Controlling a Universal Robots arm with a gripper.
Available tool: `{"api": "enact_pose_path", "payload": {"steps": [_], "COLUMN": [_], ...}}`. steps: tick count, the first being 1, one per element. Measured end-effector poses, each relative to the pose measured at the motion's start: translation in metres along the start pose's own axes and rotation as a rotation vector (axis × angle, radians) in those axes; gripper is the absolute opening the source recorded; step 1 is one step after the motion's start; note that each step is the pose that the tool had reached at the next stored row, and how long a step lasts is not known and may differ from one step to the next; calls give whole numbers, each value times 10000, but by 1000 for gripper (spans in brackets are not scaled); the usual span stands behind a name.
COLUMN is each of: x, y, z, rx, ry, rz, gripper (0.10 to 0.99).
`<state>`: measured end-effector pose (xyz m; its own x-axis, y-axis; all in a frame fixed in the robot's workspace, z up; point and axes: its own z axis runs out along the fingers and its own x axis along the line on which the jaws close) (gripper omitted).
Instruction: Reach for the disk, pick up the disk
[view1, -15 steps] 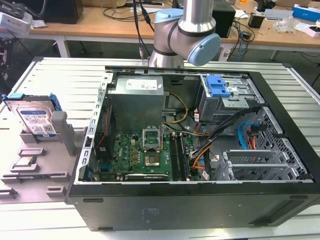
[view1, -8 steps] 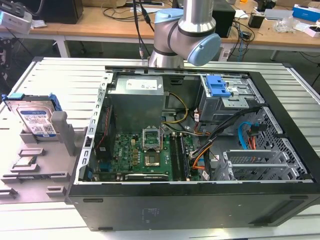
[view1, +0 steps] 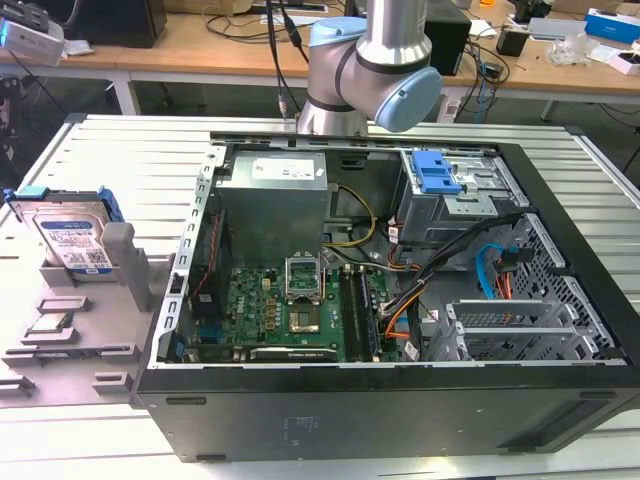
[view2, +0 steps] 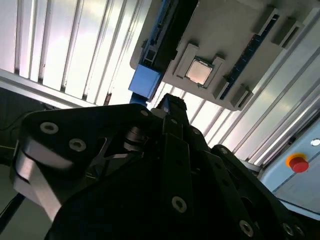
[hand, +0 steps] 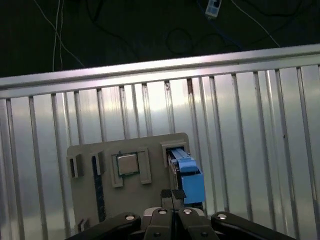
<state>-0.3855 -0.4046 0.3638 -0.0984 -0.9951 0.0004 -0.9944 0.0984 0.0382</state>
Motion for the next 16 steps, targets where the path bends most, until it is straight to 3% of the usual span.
{"api": "enact_pose_path", "payload": {"steps": [16], "x": [0], "y": [0], "z": [-1], "rx": [0], "ry": [63], "rz": [-1624], "gripper": [106]}}
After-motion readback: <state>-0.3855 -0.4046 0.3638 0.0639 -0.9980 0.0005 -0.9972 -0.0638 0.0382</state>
